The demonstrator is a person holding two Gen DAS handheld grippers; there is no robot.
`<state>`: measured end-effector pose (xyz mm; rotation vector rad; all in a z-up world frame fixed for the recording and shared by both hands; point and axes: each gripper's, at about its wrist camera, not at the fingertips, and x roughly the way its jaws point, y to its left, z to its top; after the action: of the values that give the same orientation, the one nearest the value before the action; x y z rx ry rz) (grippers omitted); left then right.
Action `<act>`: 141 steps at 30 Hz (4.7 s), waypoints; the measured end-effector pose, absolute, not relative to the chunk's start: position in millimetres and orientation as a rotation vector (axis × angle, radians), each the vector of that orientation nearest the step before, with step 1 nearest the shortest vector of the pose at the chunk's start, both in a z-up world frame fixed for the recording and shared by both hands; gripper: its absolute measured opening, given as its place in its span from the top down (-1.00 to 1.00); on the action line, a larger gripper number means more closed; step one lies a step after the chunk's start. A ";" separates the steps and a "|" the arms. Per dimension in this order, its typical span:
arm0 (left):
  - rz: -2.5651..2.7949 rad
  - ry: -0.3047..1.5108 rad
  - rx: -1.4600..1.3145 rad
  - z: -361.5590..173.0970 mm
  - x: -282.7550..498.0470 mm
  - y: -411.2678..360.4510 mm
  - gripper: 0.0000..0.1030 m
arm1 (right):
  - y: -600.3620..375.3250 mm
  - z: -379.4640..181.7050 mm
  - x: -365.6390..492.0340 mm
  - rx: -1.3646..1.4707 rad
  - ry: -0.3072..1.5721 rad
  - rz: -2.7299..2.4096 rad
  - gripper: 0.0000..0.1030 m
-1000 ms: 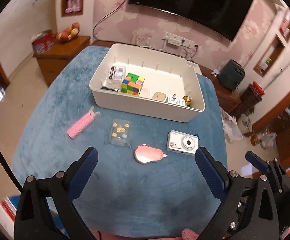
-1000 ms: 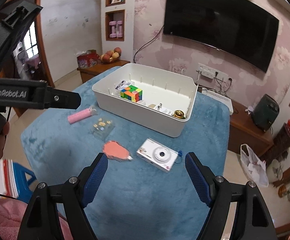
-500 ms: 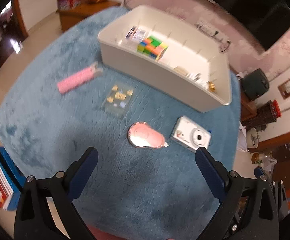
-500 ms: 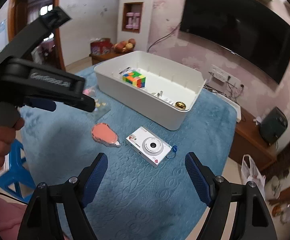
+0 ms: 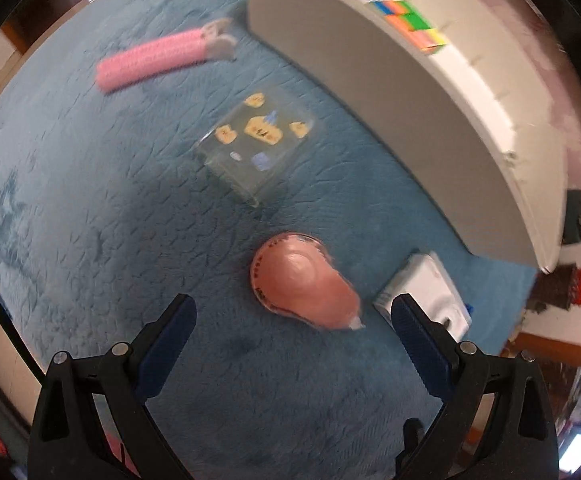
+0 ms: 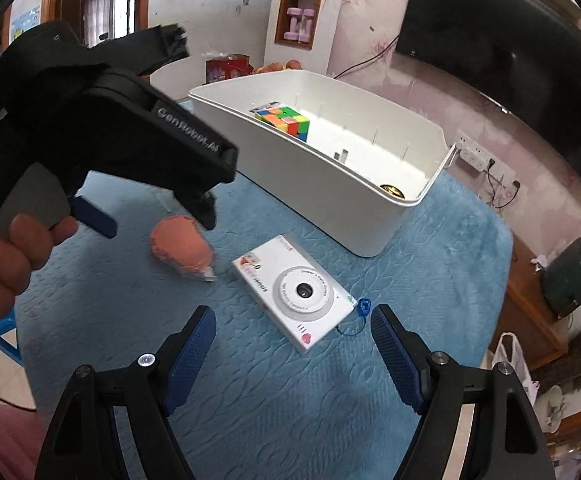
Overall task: Organize rigid objects
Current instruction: 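Lower the left tool onto the pink eraser while the right tool approaches the white toy gadget, then close the left tool on the pink eraser while the right tool grasps the white toy gadget, then carry the eraser and white toy gadget into the white bin and open both tools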
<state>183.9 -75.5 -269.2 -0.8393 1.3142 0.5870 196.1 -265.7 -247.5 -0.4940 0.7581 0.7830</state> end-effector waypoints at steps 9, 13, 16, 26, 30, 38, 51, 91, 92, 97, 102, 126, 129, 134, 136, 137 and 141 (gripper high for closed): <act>0.697 1.378 -1.056 -303.4 176.9 -64.6 -0.90 | -261.1 -268.3 219.9 -0.424 0.749 0.774 -0.56; 0.726 1.403 -1.034 -307.0 177.3 -65.2 -0.89 | -256.9 -278.8 228.1 -0.401 0.765 0.783 -0.56; 0.748 1.431 -1.004 -310.2 182.6 -68.4 -0.89 | -253.4 -284.9 232.5 -0.397 0.772 0.789 -0.56; 0.796 1.433 -0.994 -311.9 184.3 -73.4 -0.89 | -245.2 -295.5 235.4 -0.415 0.768 0.808 -0.72; 0.814 1.445 -0.980 -315.7 214.3 -76.7 -0.87 | -238.4 -299.6 239.9 -0.422 0.796 0.818 -0.77; 0.845 1.442 -0.951 -306.7 220.9 -84.3 -0.56 | -230.1 -305.7 245.7 -0.429 0.837 0.809 -0.80; 0.842 1.396 -0.933 -294.8 207.8 -84.1 0.12 | -238.3 -301.8 233.2 -0.409 0.844 0.811 -0.35; 0.647 1.327 -0.682 -167.2 83.8 -39.6 0.19 | -283.6 -175.6 179.1 -0.091 1.034 0.669 -0.10; 0.643 1.323 -0.668 -163.1 86.4 -37.5 0.19 | -281.0 -170.1 178.3 -0.094 1.021 0.672 -0.10; 0.572 1.308 -0.637 -154.9 99.9 -24.7 0.19 | -269.1 -144.2 181.1 -0.071 0.959 0.670 -0.10; 0.506 1.255 -0.581 -130.8 109.0 -16.5 0.19 | -256.7 -115.7 190.0 -0.046 0.878 0.665 -0.11; 0.197 1.112 -0.300 -56.0 244.0 18.5 0.19 | -203.1 -55.8 280.2 0.030 0.649 0.477 -0.11; 0.170 1.089 -0.277 -53.8 264.4 21.1 0.19 | -198.3 -57.9 294.6 0.047 0.640 0.454 -0.11; 0.139 1.072 -0.258 -59.3 294.6 23.6 0.18 | -195.5 -66.4 320.4 0.084 0.630 0.422 -0.11; 0.126 1.057 -0.238 -63.4 305.9 21.9 0.18 | -195.4 -71.5 330.2 0.092 0.632 0.405 -0.11; 0.120 1.052 -0.229 -64.8 310.7 21.3 0.18 | -195.2 -73.9 334.5 0.097 0.633 0.398 -0.11; 0.093 1.007 -0.205 -71.6 325.4 16.4 0.18 | -197.7 -82.3 349.6 0.111 0.643 0.378 -0.11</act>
<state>325.4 16.4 -71.6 -0.2045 1.0074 0.0926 349.6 -197.7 -82.3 0.1113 0.6431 0.3780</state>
